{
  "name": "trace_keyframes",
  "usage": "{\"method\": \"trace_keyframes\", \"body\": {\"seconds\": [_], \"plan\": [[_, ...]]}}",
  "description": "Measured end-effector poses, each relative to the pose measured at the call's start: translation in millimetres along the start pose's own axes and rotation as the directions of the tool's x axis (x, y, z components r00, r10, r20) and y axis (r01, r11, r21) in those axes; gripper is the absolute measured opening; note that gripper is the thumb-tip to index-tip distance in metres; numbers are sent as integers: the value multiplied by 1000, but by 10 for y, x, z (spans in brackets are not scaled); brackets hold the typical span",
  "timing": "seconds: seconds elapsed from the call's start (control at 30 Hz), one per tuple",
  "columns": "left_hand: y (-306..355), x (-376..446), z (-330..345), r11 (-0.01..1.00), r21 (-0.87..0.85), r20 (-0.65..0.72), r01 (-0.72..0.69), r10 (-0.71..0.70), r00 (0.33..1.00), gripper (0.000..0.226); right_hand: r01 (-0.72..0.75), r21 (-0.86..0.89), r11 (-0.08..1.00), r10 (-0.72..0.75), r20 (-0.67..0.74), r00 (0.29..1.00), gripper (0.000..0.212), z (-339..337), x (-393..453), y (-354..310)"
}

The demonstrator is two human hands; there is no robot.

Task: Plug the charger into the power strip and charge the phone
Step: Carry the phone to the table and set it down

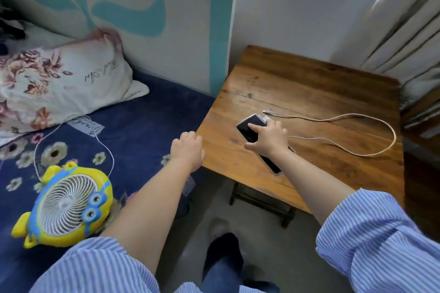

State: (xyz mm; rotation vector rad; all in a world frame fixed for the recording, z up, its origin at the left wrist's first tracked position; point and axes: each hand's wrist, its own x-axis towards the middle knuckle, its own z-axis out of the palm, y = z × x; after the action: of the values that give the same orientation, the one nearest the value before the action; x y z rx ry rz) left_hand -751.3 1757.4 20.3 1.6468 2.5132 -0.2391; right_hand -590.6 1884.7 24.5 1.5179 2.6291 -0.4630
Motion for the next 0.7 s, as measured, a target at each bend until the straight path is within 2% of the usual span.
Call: {"method": "trace_keyframes", "body": {"seconds": [0.17, 0.27, 0.37, 0.47, 0.53, 0.7], "plan": [[-201, 458, 366, 993, -118, 89, 8, 2, 996, 18, -17, 14, 1000, 16, 96, 995, 58, 434, 535, -266], [-264, 649, 672, 982, -186, 145, 26, 1, 989, 21, -23, 4, 1000, 22, 138, 990, 58, 729, 783, -382], [-270, 755, 1004, 983, -185, 180, -8, 42, 983, 39, -10, 5, 1000, 10, 130, 991, 56, 982, 928, -441], [-251, 816, 1354, 971, -236, 273, 46, 20, 962, 57, -4, 13, 1000, 3, 130, 991, 56, 1257, 1088, -485], [-217, 835, 1560, 962, -264, 312, 68, 18, 950, 61, 1, 16, 1000, -3, 124, 992, 57, 1417, 1188, -492], [-195, 801, 1748, 952, -294, 290, 88, 1, 957, 63, 29, 30, 999, -30, 35, 999, 56, 1568, 1275, -527]]}}
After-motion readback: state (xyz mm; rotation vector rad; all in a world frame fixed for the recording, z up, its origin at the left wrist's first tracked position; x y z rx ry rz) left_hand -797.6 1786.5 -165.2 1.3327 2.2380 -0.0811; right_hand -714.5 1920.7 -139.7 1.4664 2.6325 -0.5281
